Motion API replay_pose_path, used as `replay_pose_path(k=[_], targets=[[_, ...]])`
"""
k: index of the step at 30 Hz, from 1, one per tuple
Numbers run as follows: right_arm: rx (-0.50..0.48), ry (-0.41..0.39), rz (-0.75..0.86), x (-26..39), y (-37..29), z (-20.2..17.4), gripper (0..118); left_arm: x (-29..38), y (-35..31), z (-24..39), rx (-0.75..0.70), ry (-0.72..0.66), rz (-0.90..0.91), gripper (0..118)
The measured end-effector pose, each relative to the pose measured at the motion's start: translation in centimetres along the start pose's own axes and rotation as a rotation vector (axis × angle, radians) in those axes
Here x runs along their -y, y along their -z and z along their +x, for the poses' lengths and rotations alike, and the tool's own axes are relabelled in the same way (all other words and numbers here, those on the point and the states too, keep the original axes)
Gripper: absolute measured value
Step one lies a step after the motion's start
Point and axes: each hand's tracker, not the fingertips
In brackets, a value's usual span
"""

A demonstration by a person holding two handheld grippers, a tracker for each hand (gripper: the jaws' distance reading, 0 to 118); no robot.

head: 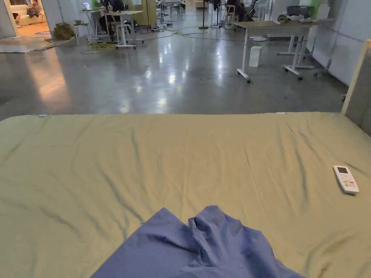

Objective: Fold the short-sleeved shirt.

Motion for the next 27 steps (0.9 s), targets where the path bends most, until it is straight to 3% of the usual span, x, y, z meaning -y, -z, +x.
replay_pose_path(k=[1,3,4,6,7,9,10,14,17,20,24,25,27], targets=[[0.007,-0.002,-0.001,0.4,0.2,-0.3,4,-0.1,0.4,-0.5,-0.003,0.003,0.0,14],[0.013,0.007,-0.003,0.9,0.8,-0.1,5,0.1,0.9,-0.7,-0.048,0.009,0.003,49],[0.013,0.019,0.004,1.3,0.9,-0.2,5,0.2,1.1,-0.7,-0.071,0.018,0.012,49],[0.016,0.033,-0.006,1.5,1.5,0.3,12,0.0,1.1,-1.3,-0.075,0.012,0.004,69],[0.02,0.033,-0.008,1.7,1.5,0.4,39,0.0,0.7,-1.4,-0.073,0.003,0.002,80],[0.041,0.026,-0.003,2.0,0.9,0.5,85,-0.2,-0.7,-1.7,-0.047,-0.023,0.03,80],[0.043,0.026,0.019,2.3,1.4,2.4,94,-0.4,-1.7,-1.4,-0.032,-0.011,0.048,80],[0.077,0.041,0.185,1.6,-3.4,1.5,91,-0.8,-6.2,2.0,-0.066,0.181,0.166,80],[-0.041,0.045,0.308,1.0,-7.4,-0.7,95,-0.9,-9.8,6.2,-0.036,0.283,0.286,80],[-0.11,-0.051,0.397,0.5,-11.7,-5.3,95,-0.8,-13.2,10.0,0.015,0.362,0.412,80],[-0.152,-0.212,0.499,0.3,-14.6,-10.0,63,1.1,-16.9,14.4,-0.019,0.472,0.576,73],[-0.18,-0.218,0.503,0.3,-15.3,-10.8,50,1.7,-17.1,14.5,-0.017,0.496,0.601,62],[-0.235,-0.173,0.497,0.2,-16.0,-12.0,37,2.9,-17.6,15.5,-0.006,0.512,0.607,35]])
